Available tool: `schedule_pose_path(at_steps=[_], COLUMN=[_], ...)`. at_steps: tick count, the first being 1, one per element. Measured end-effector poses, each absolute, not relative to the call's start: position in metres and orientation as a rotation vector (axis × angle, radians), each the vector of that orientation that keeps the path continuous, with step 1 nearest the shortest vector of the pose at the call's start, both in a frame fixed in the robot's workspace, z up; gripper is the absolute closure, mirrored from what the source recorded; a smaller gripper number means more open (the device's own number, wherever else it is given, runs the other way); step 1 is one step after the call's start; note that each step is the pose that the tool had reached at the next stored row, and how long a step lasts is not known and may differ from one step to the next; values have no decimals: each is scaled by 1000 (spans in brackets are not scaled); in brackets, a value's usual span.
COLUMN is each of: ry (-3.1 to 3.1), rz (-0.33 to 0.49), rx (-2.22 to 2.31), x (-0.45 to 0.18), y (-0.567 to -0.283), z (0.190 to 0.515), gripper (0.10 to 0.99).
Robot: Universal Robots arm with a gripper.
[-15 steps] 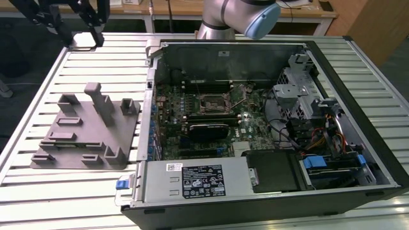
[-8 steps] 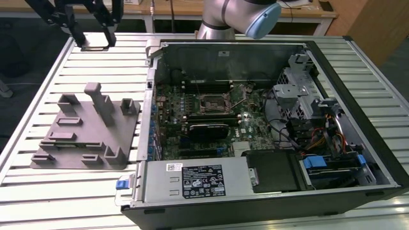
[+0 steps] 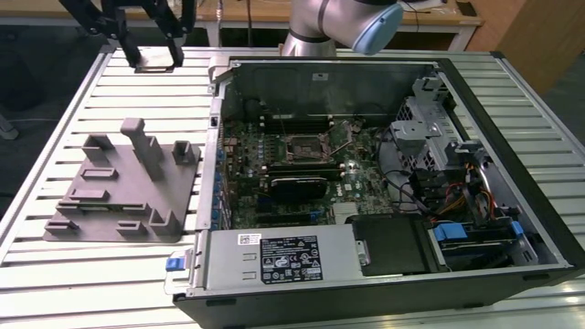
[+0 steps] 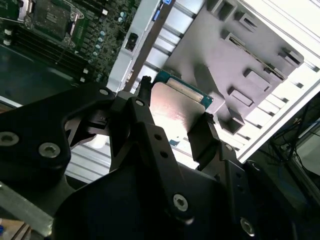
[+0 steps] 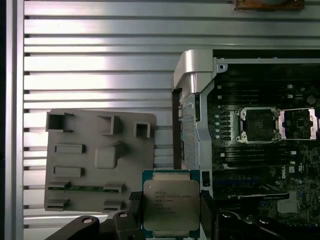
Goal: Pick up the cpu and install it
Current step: 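Pick up the cpu and move it towards the insertion slot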
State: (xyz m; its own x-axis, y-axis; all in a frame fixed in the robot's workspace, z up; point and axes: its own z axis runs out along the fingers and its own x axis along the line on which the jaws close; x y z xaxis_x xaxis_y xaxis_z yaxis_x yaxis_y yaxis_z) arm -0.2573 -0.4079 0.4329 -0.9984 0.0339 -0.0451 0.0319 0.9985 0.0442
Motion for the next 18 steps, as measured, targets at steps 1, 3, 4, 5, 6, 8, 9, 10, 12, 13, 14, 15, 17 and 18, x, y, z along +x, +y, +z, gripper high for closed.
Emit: schedule_pose_path(at_steps=[1,3,4,5,6,8,9,10,12,13,14,15,17,18], ry=[3095,3095,3095,3095,3095,3095,3095,3095,3095,3095,3095,3095,3095,3095], rz=[67,67,67,67,67,67,67,67,67,67,67,67,67,67], rx=[51,51,51,51,51,51,51,51,51,51,51,51,51,51], x=[-255,-250,-247,-245,-242,-237,-234,-232,-226,-223,-221,-218,-213,-210], y=[-408,-408,-408,-408,-408,-408,-408,-408,-407,-407,-407,-407,-407,-407], z=[433,433,433,433,433,433,433,433,433,433,433,433,433,433], gripper=[545,545,545,545,545,545,545,545,545,545,545,545,545,545])
